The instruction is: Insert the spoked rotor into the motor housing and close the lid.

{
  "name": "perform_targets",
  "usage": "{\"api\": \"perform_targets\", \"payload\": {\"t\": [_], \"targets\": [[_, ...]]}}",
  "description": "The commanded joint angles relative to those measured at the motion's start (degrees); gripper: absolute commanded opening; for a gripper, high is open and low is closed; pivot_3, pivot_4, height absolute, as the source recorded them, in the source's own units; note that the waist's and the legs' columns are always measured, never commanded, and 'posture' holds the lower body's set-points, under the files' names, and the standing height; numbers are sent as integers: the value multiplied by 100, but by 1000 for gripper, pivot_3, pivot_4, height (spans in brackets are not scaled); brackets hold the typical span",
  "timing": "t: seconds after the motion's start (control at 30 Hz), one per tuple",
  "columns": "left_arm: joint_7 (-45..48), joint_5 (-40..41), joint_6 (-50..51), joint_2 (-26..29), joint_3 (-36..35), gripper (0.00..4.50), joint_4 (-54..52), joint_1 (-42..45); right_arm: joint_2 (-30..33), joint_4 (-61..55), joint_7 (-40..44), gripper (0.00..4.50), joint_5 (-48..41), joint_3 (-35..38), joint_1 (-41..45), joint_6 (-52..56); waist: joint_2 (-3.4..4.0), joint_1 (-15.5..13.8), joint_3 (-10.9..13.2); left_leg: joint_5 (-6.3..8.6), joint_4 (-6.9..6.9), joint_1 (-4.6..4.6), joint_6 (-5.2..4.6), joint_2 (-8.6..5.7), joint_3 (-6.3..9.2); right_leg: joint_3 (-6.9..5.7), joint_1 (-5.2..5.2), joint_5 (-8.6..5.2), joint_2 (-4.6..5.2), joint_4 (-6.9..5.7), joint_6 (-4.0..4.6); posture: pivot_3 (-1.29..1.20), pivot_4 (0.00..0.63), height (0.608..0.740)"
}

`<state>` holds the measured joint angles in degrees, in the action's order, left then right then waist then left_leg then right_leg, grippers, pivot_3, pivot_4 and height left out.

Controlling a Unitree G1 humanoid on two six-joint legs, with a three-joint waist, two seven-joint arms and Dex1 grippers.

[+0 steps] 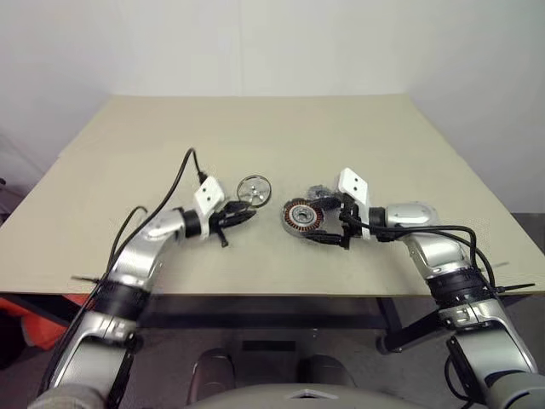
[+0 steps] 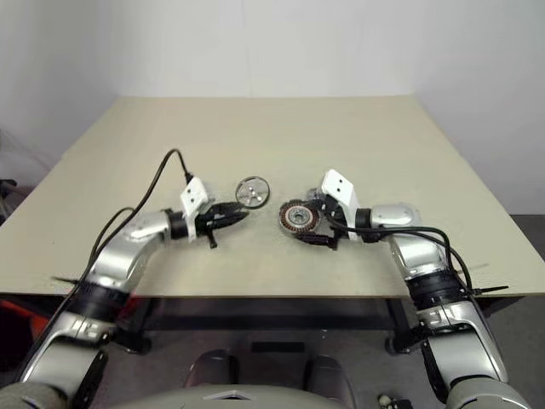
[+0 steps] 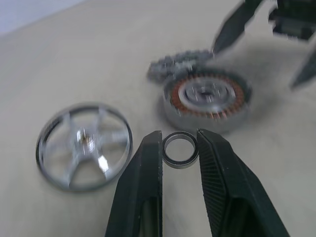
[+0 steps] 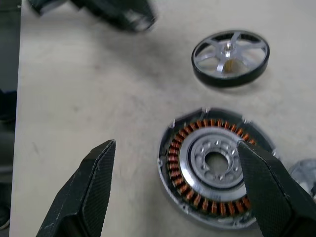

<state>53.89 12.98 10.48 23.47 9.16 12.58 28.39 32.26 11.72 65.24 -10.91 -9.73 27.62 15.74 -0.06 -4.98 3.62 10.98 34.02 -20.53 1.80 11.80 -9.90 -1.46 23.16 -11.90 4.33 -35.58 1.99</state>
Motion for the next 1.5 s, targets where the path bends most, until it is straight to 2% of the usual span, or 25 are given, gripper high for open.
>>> {"api": "perform_targets", "payload": {"t": [0.03, 0.47, 0.77, 1.0, 1.5], "targets": [[349, -166, -364, -248, 217, 665, 723, 698, 150, -259, 2, 4432, 43, 66, 13, -161, 0, -25, 0, 0, -1, -10, 0, 0, 0, -1, 6, 1, 0, 0, 1, 0, 0, 740], [1142, -656, -1399, -1274, 459, 665, 3503, 2190, 518, -822, -337, 4432, 177, 200, -461, -119, -1, -102, 1, 3, 6, -37, -6, -1, 2, -9, 18, 2, 7, 10, 1, 0, 0, 740], [1211, -1021, -1851, -1610, 437, 665, 4552, 2647, 675, -1256, -619, 4432, 120, 328, -847, 39, -3, -148, 2, 4, 5, -38, -8, -1, 4, -13, 15, 2, 9, 12, 0, 0, 0, 740], [1013, -1178, -1953, -1828, 309, 665, 5034, 2871, 687, -1379, -749, 4432, 103, 377, -941, 114, -4, -242, 2, 4, 6, -37, -8, -1, 4, -14, 14, 2, 11, 12, 0, 0, 0, 740], [876, -1385, -2082, -2050, 165, 665, 5392, 3134, 665, -1390, -864, 4432, 117, 373, -986, 98, -5, -266, 3, 6, 6, -40, -11, -6, 4, -16, 14, 2, 20, 15, -1, 0, 0, 740]]}}
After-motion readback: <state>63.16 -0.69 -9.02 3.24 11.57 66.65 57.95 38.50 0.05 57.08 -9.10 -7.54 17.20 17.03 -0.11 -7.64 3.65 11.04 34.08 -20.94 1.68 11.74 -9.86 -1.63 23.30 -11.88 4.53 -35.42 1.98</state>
